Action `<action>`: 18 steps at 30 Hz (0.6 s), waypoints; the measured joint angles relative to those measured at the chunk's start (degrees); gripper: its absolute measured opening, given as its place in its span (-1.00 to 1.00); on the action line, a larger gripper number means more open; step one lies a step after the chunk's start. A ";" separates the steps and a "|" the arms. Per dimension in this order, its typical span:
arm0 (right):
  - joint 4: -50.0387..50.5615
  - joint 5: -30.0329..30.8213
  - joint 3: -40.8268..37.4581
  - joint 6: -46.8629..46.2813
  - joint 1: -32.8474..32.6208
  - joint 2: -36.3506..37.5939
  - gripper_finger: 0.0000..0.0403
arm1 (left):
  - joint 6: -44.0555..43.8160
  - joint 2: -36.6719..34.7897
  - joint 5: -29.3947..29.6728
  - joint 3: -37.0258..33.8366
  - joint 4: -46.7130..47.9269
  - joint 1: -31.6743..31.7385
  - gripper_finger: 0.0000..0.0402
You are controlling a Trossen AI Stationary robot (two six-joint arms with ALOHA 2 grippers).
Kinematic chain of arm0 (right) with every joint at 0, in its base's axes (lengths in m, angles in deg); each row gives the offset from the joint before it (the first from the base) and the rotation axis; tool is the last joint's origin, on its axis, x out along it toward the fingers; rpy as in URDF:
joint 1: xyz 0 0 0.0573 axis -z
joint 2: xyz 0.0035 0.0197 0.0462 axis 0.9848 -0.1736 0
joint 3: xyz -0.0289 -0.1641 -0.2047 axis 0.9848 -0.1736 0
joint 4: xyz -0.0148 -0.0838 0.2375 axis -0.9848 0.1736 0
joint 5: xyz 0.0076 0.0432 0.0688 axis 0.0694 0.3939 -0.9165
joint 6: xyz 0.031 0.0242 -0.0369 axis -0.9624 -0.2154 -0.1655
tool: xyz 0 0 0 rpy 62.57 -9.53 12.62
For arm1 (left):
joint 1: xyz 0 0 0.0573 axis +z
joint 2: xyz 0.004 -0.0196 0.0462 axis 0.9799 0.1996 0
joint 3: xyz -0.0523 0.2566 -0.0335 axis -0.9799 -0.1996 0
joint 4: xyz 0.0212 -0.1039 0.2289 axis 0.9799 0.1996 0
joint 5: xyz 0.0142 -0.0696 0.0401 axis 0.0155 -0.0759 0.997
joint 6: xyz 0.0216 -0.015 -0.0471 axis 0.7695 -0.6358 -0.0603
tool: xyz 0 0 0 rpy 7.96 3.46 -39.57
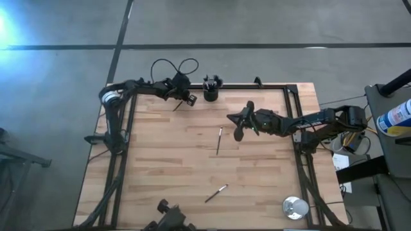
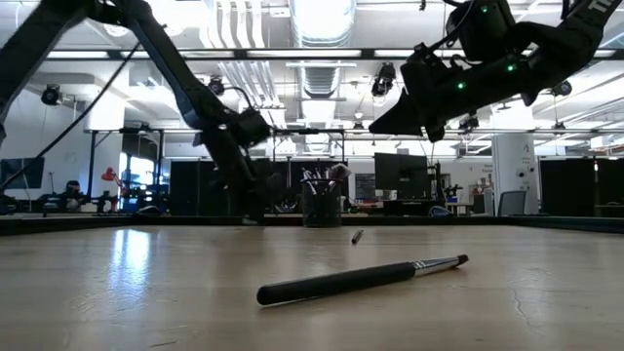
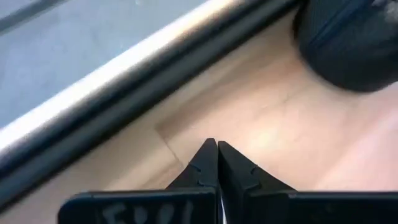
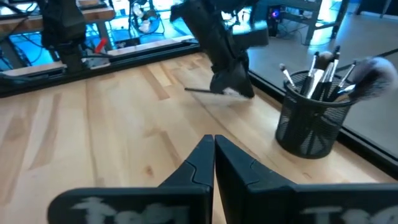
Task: Put items in baskets/containers
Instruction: Put the black eyeshadow brush into the black pen holder
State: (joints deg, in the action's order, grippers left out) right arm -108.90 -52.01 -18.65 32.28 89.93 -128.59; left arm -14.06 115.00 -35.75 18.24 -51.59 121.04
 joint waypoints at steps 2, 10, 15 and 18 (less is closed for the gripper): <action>0.00 0.01 0.00 0.02 -0.64 0.00 -0.96 | -0.03 -3.67 0.01 -0.91 -0.82 -0.15 -1.00; -0.42 0.15 -1.01 -0.21 -3.48 -0.21 -0.96 | -4.58 -19.37 -3.33 -11.39 -13.70 -1.21 -1.00; -2.44 1.50 -2.33 1.30 -4.19 -0.28 -0.96 | -9.79 -22.74 -13.93 -22.07 -45.53 -2.01 -1.00; -4.28 1.65 -2.77 1.72 -4.19 -0.28 -0.96 | -10.76 -20.92 -16.38 -25.30 -64.17 -2.28 -1.00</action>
State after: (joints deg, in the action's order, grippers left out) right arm -113.18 -50.36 -21.43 34.00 85.74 -128.87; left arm -24.82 94.08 -52.14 -7.06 -115.76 118.76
